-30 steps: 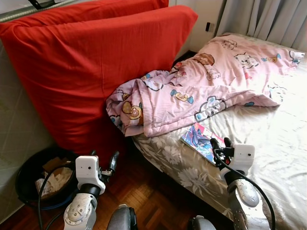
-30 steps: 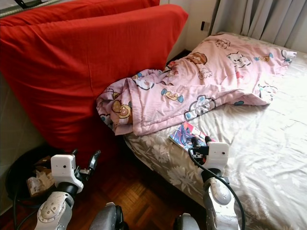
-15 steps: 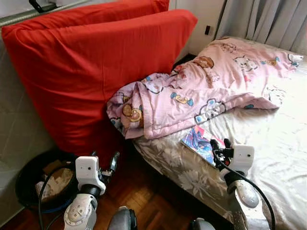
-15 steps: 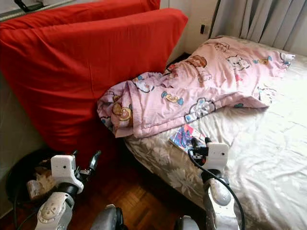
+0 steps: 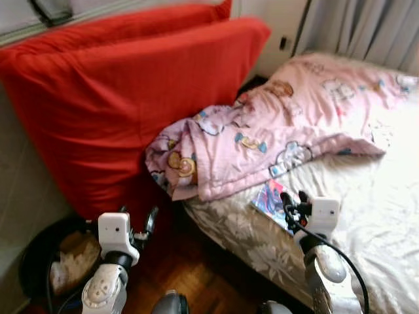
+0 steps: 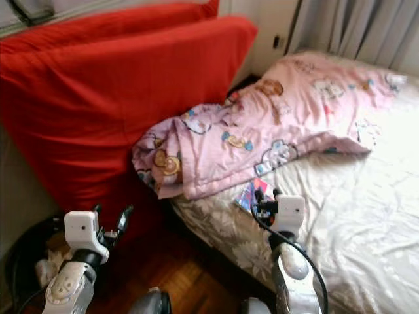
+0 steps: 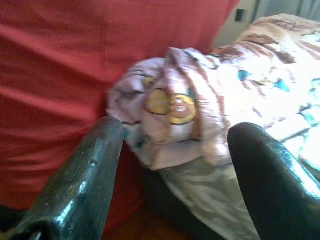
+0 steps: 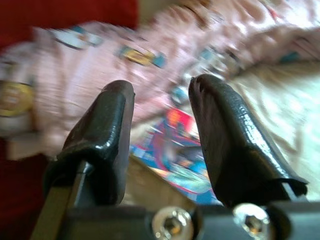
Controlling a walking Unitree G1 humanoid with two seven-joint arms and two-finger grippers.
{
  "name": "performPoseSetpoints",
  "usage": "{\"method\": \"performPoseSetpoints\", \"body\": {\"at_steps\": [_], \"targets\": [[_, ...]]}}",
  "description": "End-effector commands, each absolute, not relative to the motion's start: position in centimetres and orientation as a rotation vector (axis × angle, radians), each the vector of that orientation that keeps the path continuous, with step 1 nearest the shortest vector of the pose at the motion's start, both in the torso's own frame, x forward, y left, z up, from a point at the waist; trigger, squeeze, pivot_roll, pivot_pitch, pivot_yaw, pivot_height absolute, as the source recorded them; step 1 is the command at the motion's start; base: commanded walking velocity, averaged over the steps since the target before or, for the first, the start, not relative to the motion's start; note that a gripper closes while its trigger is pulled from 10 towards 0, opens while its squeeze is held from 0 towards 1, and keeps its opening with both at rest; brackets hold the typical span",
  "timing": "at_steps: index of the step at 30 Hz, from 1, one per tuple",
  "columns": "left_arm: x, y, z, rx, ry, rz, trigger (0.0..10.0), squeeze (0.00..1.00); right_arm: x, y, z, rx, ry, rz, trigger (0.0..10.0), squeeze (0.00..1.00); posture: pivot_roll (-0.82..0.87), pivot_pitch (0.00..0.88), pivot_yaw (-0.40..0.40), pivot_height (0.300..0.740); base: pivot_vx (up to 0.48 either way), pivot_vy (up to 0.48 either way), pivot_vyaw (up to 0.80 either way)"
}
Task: Clean up the room
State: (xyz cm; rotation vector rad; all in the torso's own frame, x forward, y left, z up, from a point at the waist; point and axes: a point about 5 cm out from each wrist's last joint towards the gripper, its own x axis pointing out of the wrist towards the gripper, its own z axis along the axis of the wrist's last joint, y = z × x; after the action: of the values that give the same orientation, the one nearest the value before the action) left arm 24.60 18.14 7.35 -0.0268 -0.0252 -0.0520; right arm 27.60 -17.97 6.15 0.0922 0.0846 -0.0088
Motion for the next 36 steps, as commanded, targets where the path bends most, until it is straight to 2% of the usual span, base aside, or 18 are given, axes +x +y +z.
{"method": "performPoseSetpoints", "body": {"at_steps": [1, 5, 21, 25, 32, 33, 36], "targets": [[24.5, 18.5, 7.3, -0.015, -0.012, -0.051, 10.0, 0.00, 27.5, -17.9, 5.7, 0.113, 0.111, -0.025, 10.0, 0.00, -0.08, 0.111, 0.042, 0.641, 0.334, 0.000, -0.67], [24.4, 18.5, 7.2, -0.014, -0.012, -0.048, 10.0, 0.00, 27.4, -18.0, 5.7, 0.116, 0.103, -0.029, 10.0, 0.00, -0.08, 0.115, 0.041, 0.641, 0.337, 0.000, -0.57], [24.4, 18.6, 7.2, -0.013, -0.007, -0.042, 10.0, 0.00, 27.5, -18.0, 5.5, 0.117, 0.114, -0.041, 10.0, 0.00, -0.08, 0.123, 0.041, 0.641, 0.330, 0.000, 0.00], [24.4, 18.5, 7.1, -0.013, -0.005, -0.043, 10.0, 0.00, 27.2, -18.5, 4.1, 0.075, 0.202, -0.089, 10.0, 0.00, -0.08, 0.127, 0.041, 0.641, 0.000, 0.000, 0.00], [24.2, 18.3, 7.1, -0.015, 0.006, -0.057, 10.0, 0.00, 25.9, -20.5, -0.2, 0.157, 0.460, -0.245, 10.0, 0.00, -0.06, 0.159, 0.046, 0.641, 0.000, 0.000, 0.00], [24.2, 18.3, 7.1, -0.016, 0.007, -0.058, 10.0, 0.00, 25.9, -20.5, -0.4, 0.184, 0.464, -0.245, 10.0, 1.00, -0.06, 0.159, 0.046, 0.641, 0.000, 0.000, 0.00], [24.3, 18.1, 7.1, -0.018, 0.011, -0.070, 10.0, 0.00, 25.8, -20.7, -1.4, 0.169, 0.532, -0.259, 10.0, 1.00, -0.05, 0.178, 0.050, 0.641, 0.000, 0.000, 0.00]]}}
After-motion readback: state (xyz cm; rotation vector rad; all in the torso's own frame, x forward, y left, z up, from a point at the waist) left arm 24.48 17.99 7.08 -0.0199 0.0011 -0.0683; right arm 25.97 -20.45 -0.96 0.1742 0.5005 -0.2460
